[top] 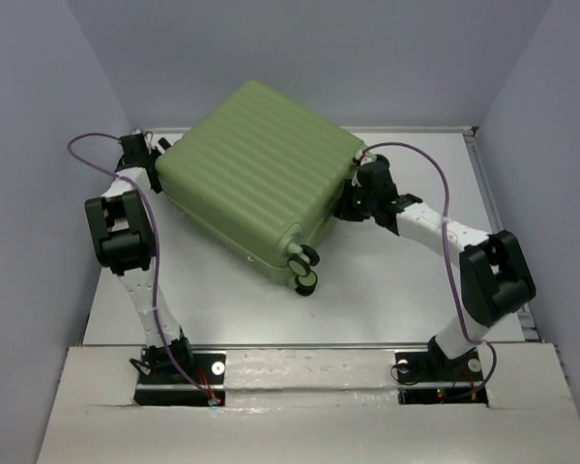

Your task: Pack the luggage

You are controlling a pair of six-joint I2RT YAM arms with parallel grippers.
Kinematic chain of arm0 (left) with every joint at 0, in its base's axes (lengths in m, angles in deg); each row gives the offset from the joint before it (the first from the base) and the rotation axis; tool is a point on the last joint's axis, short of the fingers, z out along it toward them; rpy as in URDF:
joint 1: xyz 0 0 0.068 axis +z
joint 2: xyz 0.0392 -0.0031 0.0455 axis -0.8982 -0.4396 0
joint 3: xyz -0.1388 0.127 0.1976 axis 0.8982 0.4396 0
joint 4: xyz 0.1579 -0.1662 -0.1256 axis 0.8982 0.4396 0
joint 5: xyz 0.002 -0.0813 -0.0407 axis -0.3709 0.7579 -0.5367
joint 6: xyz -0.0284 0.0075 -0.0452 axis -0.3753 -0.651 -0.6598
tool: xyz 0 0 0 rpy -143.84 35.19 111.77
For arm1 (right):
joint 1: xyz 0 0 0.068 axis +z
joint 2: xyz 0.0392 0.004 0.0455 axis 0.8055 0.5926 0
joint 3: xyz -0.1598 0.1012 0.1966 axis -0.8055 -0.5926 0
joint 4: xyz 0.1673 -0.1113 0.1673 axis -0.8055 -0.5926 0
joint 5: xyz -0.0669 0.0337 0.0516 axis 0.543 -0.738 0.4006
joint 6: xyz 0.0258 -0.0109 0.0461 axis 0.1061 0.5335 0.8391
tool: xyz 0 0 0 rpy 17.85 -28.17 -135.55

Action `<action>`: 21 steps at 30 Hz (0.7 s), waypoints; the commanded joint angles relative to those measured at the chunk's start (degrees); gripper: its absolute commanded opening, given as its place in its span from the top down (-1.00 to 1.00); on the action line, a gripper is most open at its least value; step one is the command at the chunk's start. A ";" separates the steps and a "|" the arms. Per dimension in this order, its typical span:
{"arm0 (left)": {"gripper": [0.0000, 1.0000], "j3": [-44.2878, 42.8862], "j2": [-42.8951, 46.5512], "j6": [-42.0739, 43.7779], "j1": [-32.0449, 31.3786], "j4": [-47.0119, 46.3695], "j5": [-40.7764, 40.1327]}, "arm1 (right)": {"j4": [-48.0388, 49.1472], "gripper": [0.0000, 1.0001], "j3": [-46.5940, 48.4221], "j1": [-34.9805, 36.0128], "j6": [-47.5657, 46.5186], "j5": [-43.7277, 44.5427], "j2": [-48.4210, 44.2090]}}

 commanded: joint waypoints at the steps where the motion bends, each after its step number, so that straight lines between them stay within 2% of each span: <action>1: -0.77 16.91 17.24 -0.70 -4.40 -2.87 4.13 | 9.92 0.86 13.83 -0.02 -1.56 -6.02 6.13; 4: -0.76 29.42 27.35 -1.14 -4.49 -5.24 2.81 | 5.70 0.85 24.98 -1.16 -1.74 -12.43 13.16; 7: -0.77 40.74 37.98 -1.76 -5.11 -5.69 3.15 | -3.14 0.70 39.82 -1.78 -2.09 -17.79 21.59; 9: -0.77 46.04 43.78 -2.37 -5.37 -5.95 4.11 | -8.09 0.35 48.00 -2.47 -2.44 -21.13 25.99; 10: -0.77 50.50 49.38 -2.72 -5.37 -5.69 4.82 | -12.29 0.21 56.04 -3.00 -2.44 -22.45 30.19; 11: -0.77 52.37 52.13 -2.90 -5.37 -5.34 5.26 | -14.94 -0.08 60.56 -3.01 -2.27 -24.20 32.58; 12: -0.77 54.04 57.64 -3.16 -6.42 -4.64 5.09 | -17.66 -0.21 65.22 -3.70 -1.92 -24.83 34.95; 13: -0.78 57.02 60.22 -3.78 -7.12 -3.67 4.65 | -22.13 -0.42 74.05 -4.67 -1.74 -26.32 39.41; 15: -0.78 59.24 66.18 -4.74 -9.66 -3.40 4.39 | -24.97 -0.61 80.62 -5.73 0.10 -27.38 42.70; 18: -0.79 62.40 70.95 -7.11 -12.92 -1.73 2.29 | -24.63 -0.90 84.24 -8.19 1.25 -28.18 43.85; 19: -0.79 63.28 73.14 -8.43 -16.41 -1.56 1.49 | -24.11 -0.95 84.25 -9.50 1.51 -28.09 43.24; 21: -0.80 63.73 74.57 -9.58 -18.89 -1.64 -0.62 | -23.50 -0.99 84.42 -11.09 1.25 -28.61 42.19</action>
